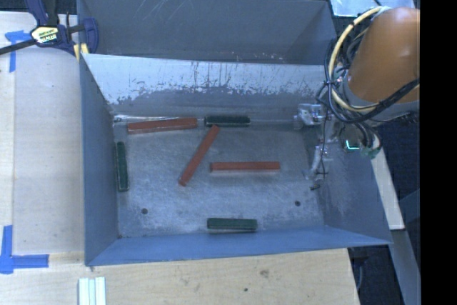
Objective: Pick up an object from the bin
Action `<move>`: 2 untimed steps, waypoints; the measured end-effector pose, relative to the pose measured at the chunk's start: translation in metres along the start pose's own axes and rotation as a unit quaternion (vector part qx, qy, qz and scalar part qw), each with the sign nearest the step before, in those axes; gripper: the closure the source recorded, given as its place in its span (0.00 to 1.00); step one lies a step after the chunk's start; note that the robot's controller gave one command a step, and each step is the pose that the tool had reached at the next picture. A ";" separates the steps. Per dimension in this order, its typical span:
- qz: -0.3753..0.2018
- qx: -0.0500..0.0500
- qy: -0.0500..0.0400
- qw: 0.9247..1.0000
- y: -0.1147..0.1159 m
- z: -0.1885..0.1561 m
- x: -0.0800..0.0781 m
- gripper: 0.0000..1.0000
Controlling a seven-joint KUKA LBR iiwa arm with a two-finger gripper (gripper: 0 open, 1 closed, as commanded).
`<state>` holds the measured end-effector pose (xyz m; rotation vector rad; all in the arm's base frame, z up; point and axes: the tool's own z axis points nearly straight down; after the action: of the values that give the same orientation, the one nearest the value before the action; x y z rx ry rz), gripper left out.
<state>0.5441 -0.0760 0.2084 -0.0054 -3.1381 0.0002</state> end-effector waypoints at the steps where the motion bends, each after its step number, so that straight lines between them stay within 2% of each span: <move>1: -0.003 0.001 -0.006 1.000 0.001 -0.001 -0.003 0.00; 2: -0.043 0.001 -0.006 0.999 0.028 0.074 -0.007 0.00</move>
Offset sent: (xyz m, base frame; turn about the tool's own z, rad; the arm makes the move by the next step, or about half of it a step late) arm 0.0078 0.0458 -0.1245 -0.1410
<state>0.5510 -0.0483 0.1342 0.1290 -3.1466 0.0024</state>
